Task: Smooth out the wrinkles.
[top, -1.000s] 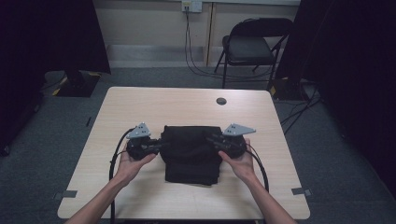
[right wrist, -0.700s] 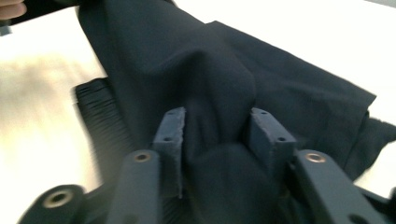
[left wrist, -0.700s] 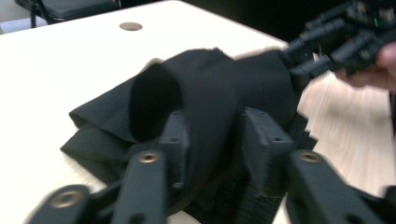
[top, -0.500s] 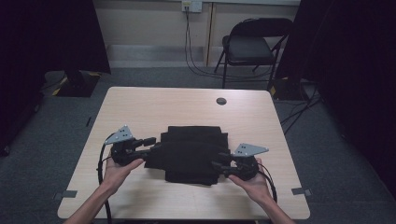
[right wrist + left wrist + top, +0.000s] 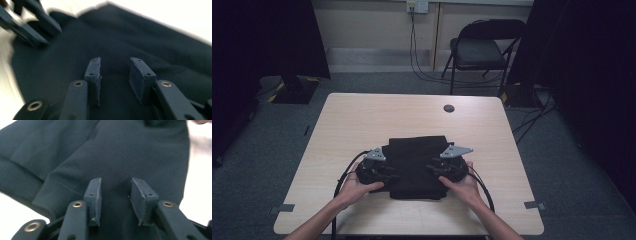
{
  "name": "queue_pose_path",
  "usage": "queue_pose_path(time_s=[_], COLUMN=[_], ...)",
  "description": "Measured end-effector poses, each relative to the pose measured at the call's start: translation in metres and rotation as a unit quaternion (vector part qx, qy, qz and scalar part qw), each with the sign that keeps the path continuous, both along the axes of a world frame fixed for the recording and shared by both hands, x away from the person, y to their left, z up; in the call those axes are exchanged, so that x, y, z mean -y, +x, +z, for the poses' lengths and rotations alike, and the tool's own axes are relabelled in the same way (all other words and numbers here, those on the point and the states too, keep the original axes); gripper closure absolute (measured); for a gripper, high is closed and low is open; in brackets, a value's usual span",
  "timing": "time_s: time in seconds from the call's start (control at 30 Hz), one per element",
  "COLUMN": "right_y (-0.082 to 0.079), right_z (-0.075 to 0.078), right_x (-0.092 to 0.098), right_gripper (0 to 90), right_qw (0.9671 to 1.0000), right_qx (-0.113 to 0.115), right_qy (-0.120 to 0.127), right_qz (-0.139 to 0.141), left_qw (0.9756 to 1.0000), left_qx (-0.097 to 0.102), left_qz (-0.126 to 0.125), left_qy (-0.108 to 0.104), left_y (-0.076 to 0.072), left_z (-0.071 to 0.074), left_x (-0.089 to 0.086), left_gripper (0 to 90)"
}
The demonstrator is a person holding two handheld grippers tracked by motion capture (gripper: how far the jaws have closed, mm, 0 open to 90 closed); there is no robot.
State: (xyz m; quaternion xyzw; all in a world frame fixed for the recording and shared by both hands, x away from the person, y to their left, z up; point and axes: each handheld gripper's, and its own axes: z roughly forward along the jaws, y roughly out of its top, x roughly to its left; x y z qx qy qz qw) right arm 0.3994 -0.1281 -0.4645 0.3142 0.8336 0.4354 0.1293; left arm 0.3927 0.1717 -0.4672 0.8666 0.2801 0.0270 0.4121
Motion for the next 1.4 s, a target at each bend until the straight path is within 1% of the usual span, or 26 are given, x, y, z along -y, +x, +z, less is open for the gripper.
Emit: queue_pose_path(time_s=[0.07,0.17,0.23,0.3,0.37,0.47,0.5,0.53,0.57,0.6,0.63,0.7,0.73,0.77,0.8,0.83,0.87,0.93,0.97,1.03,1.07,1.2,1.23,1.3,1.33,1.4], right_y=[-0.006,-0.014,-0.019,-0.024,-0.029,-0.035,-0.037,-0.038,-0.037,-0.033,-0.023,0.004,0.015,0.033,0.043,0.057,0.067,0.083,0.091,0.100,0.105,0.111,0.111,0.112,0.112,0.114], right_z=[-0.011,-0.013,-0.013,-0.015,-0.017,-0.015,-0.012,-0.006,0.001,0.007,0.017,0.026,0.028,0.029,0.029,0.027,0.025,0.019,0.012,0.003,-0.003,-0.019,-0.021,-0.024,-0.025,-0.028], right_x=[0.005,0.009,0.011,0.011,0.011,0.012,0.011,0.013,0.015,0.017,0.019,0.018,0.017,0.013,0.010,0.004,-0.001,-0.009,-0.014,-0.021,-0.024,-0.028,-0.028,-0.027,-0.027,-0.028], right_gripper=[55.5,53.5,53.6,54.2,54.7,56.6,56.9,59.4,59.2,58.1,55.6,49.2,46.3,40.6,37.9,35.4,32.8,27.3,26.6,23.4,22.7,19.4,19.9,20.2,20.5,20.4], right_qw=[0.9999,0.9997,0.9996,0.9991,0.9988,0.9982,0.9977,0.9976,0.9983,0.9988,0.9995,0.9998,0.9999,1.0000,0.9999,0.9999,0.9999,0.9994,0.9990,0.9986,0.9979,0.9966,0.9966,0.9964,0.9963,0.9956], right_qx=[-0.002,-0.004,-0.017,-0.023,-0.035,-0.039,-0.041,-0.034,-0.025,-0.020,-0.006,-0.008,-0.004,-0.003,-0.011,-0.009,-0.010,-0.033,-0.045,-0.053,-0.064,-0.080,-0.080,-0.078,-0.079,-0.080], right_qy=[-0.012,-0.025,-0.020,-0.023,-0.016,-0.019,-0.021,-0.023,-0.010,0.003,0.012,0.012,0.011,0.006,0.008,0.006,0.002,0.006,0.005,-0.003,-0.002,-0.015,-0.019,-0.034,-0.033,-0.049], right_qz=[-0.003,0.006,0.013,0.027,0.029,0.041,0.049,0.055,0.052,0.045,0.030,0.017,0.011,0.001,-0.001,-0.001,0.002,0.005,0.005,0.005,0.007,0.007,0.006,0.003,0.002,0.005], left_qw=[0.9997,0.9985,0.9983,0.9989,0.9993,0.9997,0.9994,0.9990,0.9990,0.9993,0.9995,0.9994,0.9994,0.9993,0.9989,0.9980,0.9976,0.9983,0.9985,0.9994,0.9994,0.9990,0.9991,0.9992,0.9993,0.9995], left_qx=[-0.004,0.023,0.027,0.024,0.015,0.014,0.019,0.027,0.029,0.024,0.018,0.027,0.028,0.027,0.024,0.020,0.016,0.020,0.017,0.001,-0.002,-0.019,-0.018,-0.005,0.001,0.001], left_qz=[0.004,0.014,0.009,-0.007,-0.023,-0.020,-0.026,-0.032,-0.031,-0.026,-0.021,-0.017,-0.021,-0.024,-0.027,-0.033,-0.036,-0.044,-0.045,-0.034,-0.034,-0.032,-0.032,-0.036,-0.037,-0.032], left_qy=[-0.022,-0.047,-0.052,-0.040,-0.024,-0.005,0.006,0.013,0.015,0.016,0.014,0.011,0.001,-0.005,-0.030,-0.050,-0.057,-0.032,-0.026,-0.004,-0.009,-0.023,-0.022,-0.012,-0.006,-0.006], left_y=[-0.003,-0.005,-0.005,-0.005,-0.005,-0.009,-0.011,-0.014,-0.015,-0.014,-0.013,-0.013,-0.014,-0.013,-0.013,-0.014,-0.014,-0.015,-0.015,-0.012,-0.012,-0.007,-0.007,-0.008,-0.010,-0.011], left_z=[0.004,0.016,0.017,0.013,0.006,0.000,-0.002,-0.004,-0.004,-0.005,-0.005,-0.002,0.002,0.005,0.011,0.015,0.016,0.008,0.003,-0.012,-0.015,-0.019,-0.020,-0.019,-0.018,-0.018], left_x=[-0.001,0.004,0.012,0.024,0.034,0.041,0.043,0.043,0.043,0.044,0.045,0.045,0.046,0.047,0.048,0.051,0.053,0.062,0.064,0.068,0.068,0.065,0.065,0.067,0.068,0.068], left_gripper=[53.2,49.7,51.0,53.3,52.2,50.5,50.5,50.5,50.6,50.6,50.9,54.2,55.4,56.2,57.1,58.5,59.0,59.8,59.7,59.2,59.1,58.6,58.7,58.7,58.7,58.7])
